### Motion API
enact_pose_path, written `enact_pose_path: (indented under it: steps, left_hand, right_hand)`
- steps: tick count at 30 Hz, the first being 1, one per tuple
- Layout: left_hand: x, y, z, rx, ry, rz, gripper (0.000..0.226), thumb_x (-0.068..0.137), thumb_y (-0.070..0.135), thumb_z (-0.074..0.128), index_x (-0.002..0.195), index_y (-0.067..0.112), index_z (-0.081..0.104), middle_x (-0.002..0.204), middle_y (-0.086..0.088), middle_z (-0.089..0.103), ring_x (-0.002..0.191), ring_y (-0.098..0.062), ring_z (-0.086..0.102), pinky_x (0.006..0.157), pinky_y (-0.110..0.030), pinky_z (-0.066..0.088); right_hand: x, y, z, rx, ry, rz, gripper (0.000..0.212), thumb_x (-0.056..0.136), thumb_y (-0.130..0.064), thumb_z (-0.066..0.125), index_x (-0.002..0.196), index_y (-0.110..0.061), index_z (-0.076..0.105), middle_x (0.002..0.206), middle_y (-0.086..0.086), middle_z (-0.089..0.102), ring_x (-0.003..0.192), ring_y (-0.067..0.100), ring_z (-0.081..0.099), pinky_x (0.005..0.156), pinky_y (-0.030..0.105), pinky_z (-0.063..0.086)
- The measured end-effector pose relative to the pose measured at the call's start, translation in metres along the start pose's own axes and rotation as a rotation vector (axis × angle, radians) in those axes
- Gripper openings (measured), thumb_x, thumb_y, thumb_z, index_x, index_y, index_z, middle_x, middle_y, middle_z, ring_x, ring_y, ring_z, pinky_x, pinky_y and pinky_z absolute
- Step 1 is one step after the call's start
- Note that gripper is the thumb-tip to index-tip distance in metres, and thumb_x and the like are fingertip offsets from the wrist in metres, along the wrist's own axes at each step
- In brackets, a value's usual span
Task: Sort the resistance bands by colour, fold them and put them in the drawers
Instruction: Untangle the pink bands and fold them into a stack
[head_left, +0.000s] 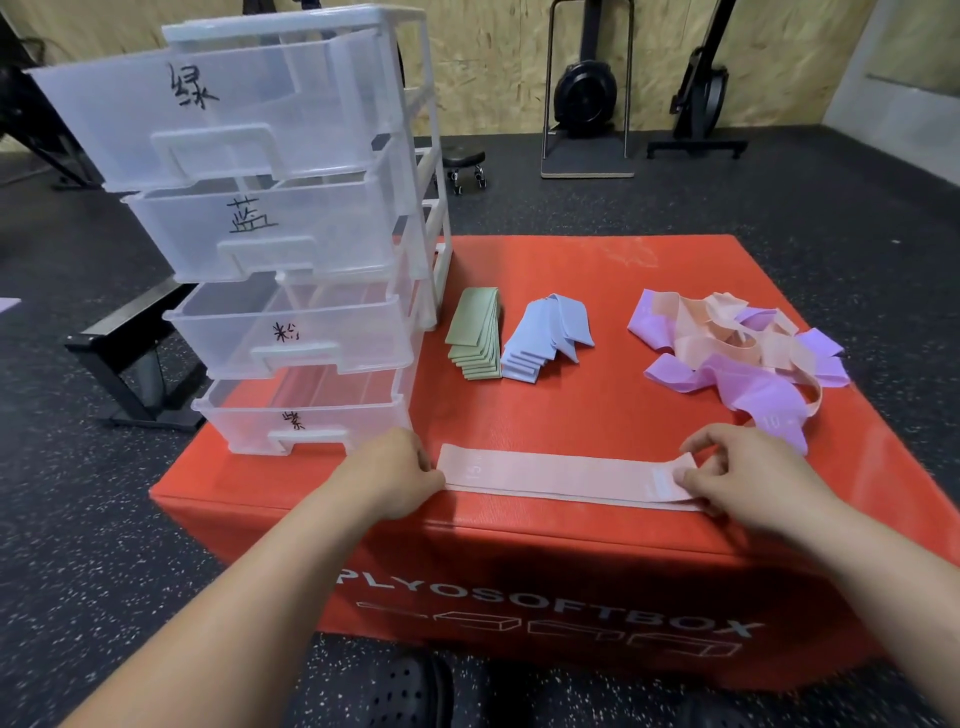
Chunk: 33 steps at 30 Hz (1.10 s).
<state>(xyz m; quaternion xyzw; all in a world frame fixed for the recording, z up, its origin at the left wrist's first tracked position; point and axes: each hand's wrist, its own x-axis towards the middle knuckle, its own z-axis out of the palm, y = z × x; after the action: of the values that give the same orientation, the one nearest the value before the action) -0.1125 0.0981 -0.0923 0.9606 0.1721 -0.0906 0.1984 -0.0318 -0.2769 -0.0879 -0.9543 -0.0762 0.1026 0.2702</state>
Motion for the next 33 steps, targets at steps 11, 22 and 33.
enact_pose_path:
  steps: [11,22,33]
  left_hand:
    - [0.005,-0.009,0.005,0.183,0.095,0.416,0.058,0.087,0.037,0.080,0.139,0.031,0.055,0.120,0.003,0.054,0.105,-0.025,0.065,0.092,-0.040,0.054]
    - [0.007,-0.012,0.002,0.159,0.104,0.545,0.051,0.084,0.034,0.084,0.131,0.034,0.064,0.121,0.015,0.060,0.112,-0.014,0.054,0.099,-0.036,0.049]
    - [0.008,-0.006,-0.001,0.194,0.088,0.528,0.050,0.084,0.034,0.082,0.130,0.034,0.065,0.121,0.014,0.059,0.115,-0.014,0.056,0.098,-0.035,0.051]
  right_hand:
    - [0.002,0.010,-0.017,-0.187,-0.191,-0.127,0.052,0.066,-0.042,0.095,0.108,-0.043,0.065,0.082,-0.012,0.070,0.076,0.000,0.063,0.069,0.016,0.045]
    - [0.002,0.016,-0.021,-0.306,-0.102,-0.284,0.045,0.067,-0.039,0.094,0.100,-0.045,0.065,0.094,-0.023,0.061,0.081,-0.001,0.060,0.075,0.024,0.052]
    - [0.002,0.020,-0.022,-0.341,-0.102,-0.342,0.045,0.069,-0.045,0.091,0.103,-0.049,0.062,0.095,-0.024,0.057,0.087,-0.003,0.057,0.079,0.025,0.051]
